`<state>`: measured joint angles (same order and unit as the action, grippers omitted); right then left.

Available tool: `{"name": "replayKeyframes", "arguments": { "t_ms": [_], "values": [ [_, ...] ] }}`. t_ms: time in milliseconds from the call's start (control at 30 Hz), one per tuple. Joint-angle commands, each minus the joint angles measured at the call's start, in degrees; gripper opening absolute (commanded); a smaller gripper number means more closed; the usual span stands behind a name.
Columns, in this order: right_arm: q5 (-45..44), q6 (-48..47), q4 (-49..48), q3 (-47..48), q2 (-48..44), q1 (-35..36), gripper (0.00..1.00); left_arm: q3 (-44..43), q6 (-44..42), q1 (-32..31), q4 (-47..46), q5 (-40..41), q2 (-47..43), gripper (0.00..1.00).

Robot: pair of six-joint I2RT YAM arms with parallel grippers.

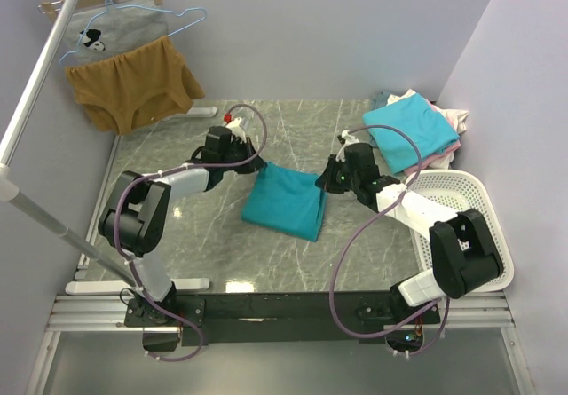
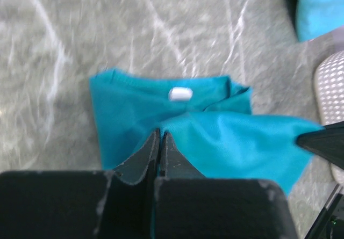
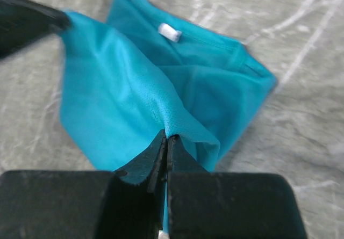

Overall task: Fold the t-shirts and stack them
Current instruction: Smooth out wrinkles on the folded tshirt

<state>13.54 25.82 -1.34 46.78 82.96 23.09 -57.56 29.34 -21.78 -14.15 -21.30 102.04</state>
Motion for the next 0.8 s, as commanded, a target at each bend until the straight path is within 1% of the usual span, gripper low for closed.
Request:
{"name": "replayKeyframes", "arguments": {
  "t_ms": [0, 133, 267, 367, 467, 533, 567, 600, 633, 667, 700, 733, 767],
  "values": [
    [-5.54, -0.86, -1.2, -1.35, -0.35, -0.68, 0.0, -6.24, -1.04, 0.07, -3.95, -2.43, 1.84, 0.01],
    [-7.65, -1.39, -3.92, -0.38, 3.08, -1.47, 0.0, -10.63, -1.56, 0.07, -4.92, -2.17, 6.23, 0.01],
    [-8.09, -2.36, -5.42, 3.21, 9.04, -2.52, 0.0, -18.35, -2.45, 0.6, -2.46, -2.78, 13.6, 0.01],
    [-9.58, -1.92, -4.72, 5.77, 13.19, -3.05, 0.0, -21.53, -1.48, 1.04, -3.24, -4.1, 18.7, 0.01],
    [-10.37, -0.69, -6.74, 6.65, 15.65, -3.49, 0.0, -24.08, -0.52, 1.39, -4.91, -4.98, 22.66, 0.01],
    [-11.16, -0.42, -6.83, 7.79, 17.49, -3.58, 0.0, -26.19, -0.95, 1.48, -3.87, -5.33, 24.51, 0.01],
    [-11.17, -0.51, -5.87, 9.27, 18.02, -3.49, 0.01, -28.9, -1.48, 1.56, -0.73, -6.11, 26.26, 0.01],
    [-11.25, -0.42, -5.34, 9.81, 18.38, -3.58, 0.09, -29.88, -1.92, 1.57, 0.52, -6.04, 26.8, 0.01],
    [-12.39, -0.51, -4.73, 10.43, 19.08, -3.58, 0.3, -30.06, -2.18, 1.65, 0.88, -5.77, 26.9, 0.09],
    [-12.92, -0.34, -4.29, 10.78, 19.08, -3.49, 0.37, -29.02, -2.1, 1.74, 0.79, -4.38, 26.2, 0.26],
    [-13.45, -0.51, -4.11, 10.87, 18.91, -3.58, 0.42, -28.14, -1.75, 1.83, 0.36, -3.67, 25.67, 0.51],
    [-13.45, -0.08, -3.76, 10.87, 17.95, -3.67, 0.46, -27.26, -1.48, 1.92, -0.08, -3.05, 25.06, 0.72],
    [-15.54, -0.07, -4.01, 10.09, 17.07, -3.58, 0.47, -25.34, -1.57, 2.18, -0.43, -2.18, 23.57, 0.83]
  ]
}}
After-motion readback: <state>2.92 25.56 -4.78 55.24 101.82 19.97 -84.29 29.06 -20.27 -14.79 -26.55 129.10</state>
